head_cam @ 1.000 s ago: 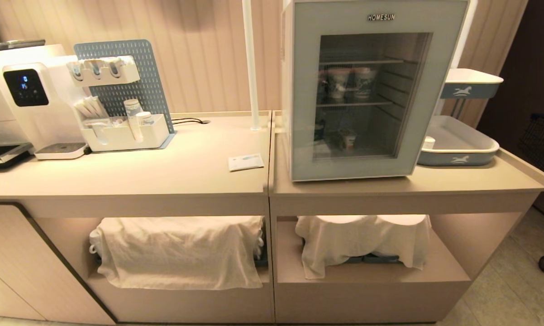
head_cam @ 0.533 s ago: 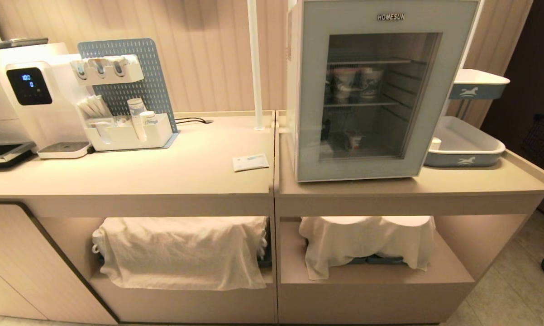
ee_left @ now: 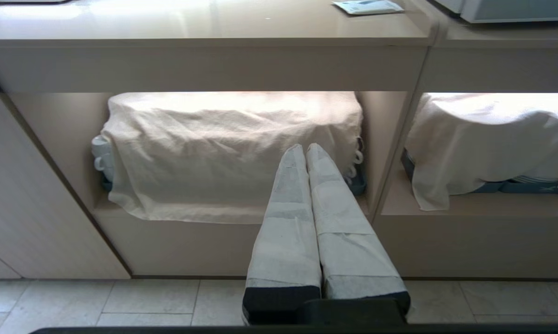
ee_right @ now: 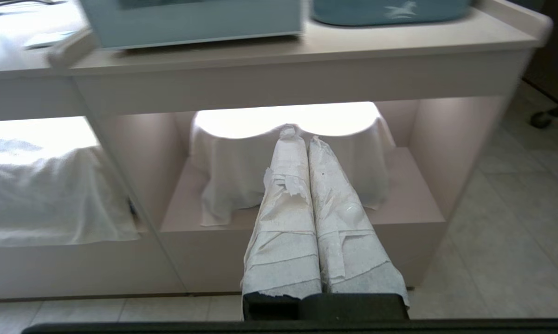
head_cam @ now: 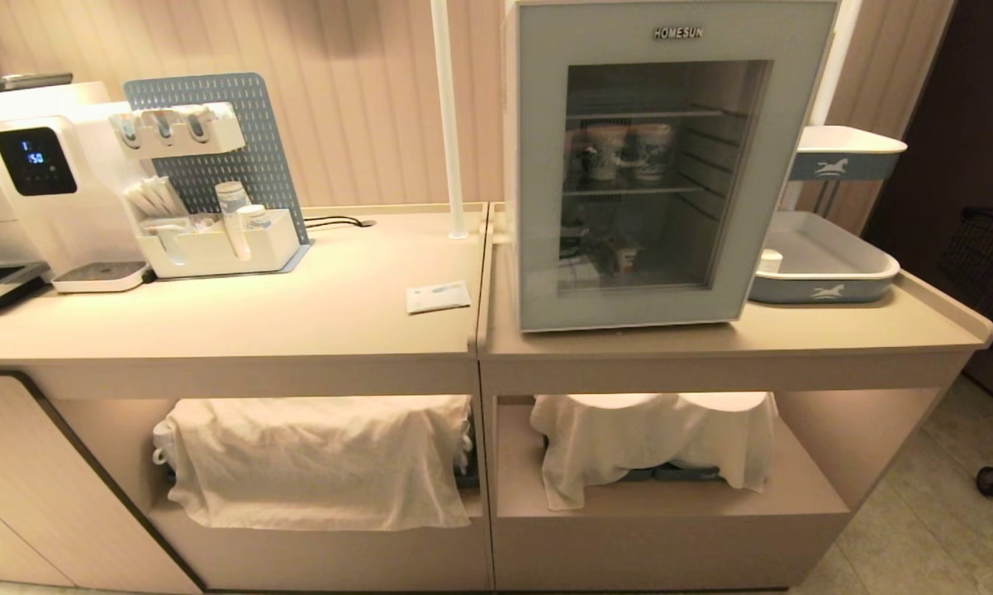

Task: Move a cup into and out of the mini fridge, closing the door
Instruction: Open the freezer door

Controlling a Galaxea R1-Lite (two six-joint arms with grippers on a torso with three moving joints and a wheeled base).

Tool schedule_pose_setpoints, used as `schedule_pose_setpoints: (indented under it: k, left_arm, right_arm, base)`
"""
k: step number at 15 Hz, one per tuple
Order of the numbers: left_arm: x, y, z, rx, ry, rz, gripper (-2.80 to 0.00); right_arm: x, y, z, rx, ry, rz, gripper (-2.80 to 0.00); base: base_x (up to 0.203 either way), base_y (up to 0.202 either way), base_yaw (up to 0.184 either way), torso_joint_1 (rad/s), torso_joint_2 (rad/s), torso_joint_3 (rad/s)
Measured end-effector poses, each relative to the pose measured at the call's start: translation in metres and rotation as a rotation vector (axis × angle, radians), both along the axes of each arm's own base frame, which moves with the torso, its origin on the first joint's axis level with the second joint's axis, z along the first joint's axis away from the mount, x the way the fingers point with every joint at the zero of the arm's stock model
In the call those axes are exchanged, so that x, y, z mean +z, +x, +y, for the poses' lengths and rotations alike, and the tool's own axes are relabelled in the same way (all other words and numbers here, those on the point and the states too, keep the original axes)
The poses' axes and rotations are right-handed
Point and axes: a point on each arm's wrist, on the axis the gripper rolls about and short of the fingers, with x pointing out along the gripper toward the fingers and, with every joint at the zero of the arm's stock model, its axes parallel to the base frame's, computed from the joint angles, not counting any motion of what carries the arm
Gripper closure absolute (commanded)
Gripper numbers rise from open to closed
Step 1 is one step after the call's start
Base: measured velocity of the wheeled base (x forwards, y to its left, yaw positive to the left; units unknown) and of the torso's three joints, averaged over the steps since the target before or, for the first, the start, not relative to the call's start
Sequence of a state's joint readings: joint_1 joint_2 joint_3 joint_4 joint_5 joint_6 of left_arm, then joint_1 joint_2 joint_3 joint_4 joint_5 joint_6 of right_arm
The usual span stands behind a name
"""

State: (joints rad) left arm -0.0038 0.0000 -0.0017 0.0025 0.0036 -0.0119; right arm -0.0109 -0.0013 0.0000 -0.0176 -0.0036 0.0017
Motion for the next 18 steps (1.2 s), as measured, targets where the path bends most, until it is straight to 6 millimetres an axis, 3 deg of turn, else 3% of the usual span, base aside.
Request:
schedule_pose_setpoints:
  k: [18]
  left_arm:
    - [0.0001,0.0,0.0,-0.002,-0.001,-0.001,0.0]
  right_arm:
    - [0.0,0.0,0.0,0.001,-0.002,0.0,0.0]
  base:
    - [0.0,-0.189,0.0,0.002,0.0,0.004]
